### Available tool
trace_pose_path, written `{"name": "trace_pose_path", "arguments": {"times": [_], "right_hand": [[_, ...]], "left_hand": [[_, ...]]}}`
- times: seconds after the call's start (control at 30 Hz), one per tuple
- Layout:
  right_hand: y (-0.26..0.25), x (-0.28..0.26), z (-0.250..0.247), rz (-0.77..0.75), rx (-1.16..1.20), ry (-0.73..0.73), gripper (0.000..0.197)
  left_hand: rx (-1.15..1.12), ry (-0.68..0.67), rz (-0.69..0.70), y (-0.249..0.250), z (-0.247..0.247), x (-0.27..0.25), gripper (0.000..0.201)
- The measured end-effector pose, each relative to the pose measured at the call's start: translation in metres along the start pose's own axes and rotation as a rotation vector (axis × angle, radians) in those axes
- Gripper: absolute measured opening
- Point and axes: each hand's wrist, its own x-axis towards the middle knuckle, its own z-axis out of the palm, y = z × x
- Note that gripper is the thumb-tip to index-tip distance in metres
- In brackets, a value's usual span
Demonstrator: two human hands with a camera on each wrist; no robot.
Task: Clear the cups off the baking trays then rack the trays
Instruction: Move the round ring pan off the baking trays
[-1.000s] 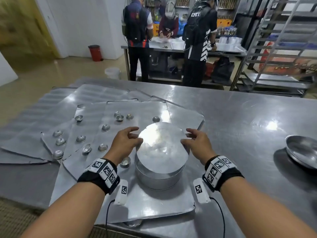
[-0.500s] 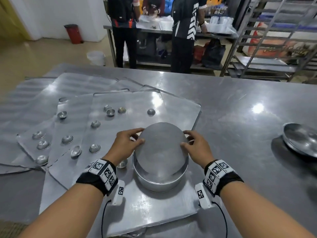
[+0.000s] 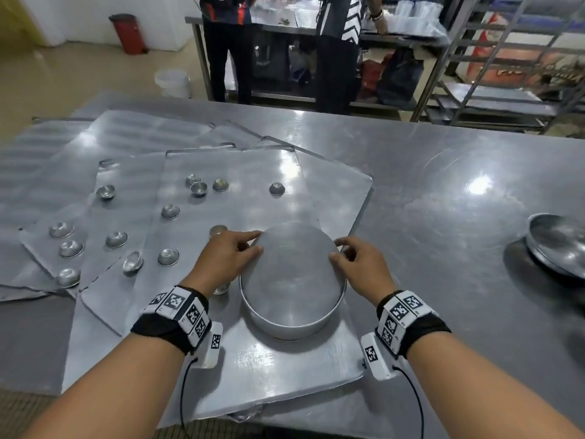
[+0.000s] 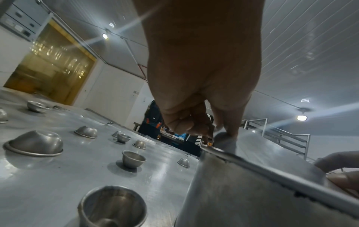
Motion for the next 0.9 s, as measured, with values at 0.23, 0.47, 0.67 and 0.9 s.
{"name": "trace_pose_path", "arguments": {"times": [0.23,0.47,0.67,0.9], "right_hand": [[0.006,0.002,-0.001,-0.091,-0.128,-0.108,0.021],[0.021,0.006,0.004,-0.172,-0.128,-0.12,0.023],[0.031,0.008,0.008,-0.159,-0.188,-0.21,0.037],[0.031,0.008,0.007,-0.151,-0.131,-0.26,0.06]], "left_hand": [[0.13,0.046,-0.077,-0.005,0.009,-0.014,0.03],[0.185,0.157,-0.124,-0.009,0.028,-0.023,0.035],[0.211,0.096,-0.194,-0.004,0.036,-0.027,0.047],[0.233,0.021,-0.192,-0.004,0.037,-0.03,0.056]]}}
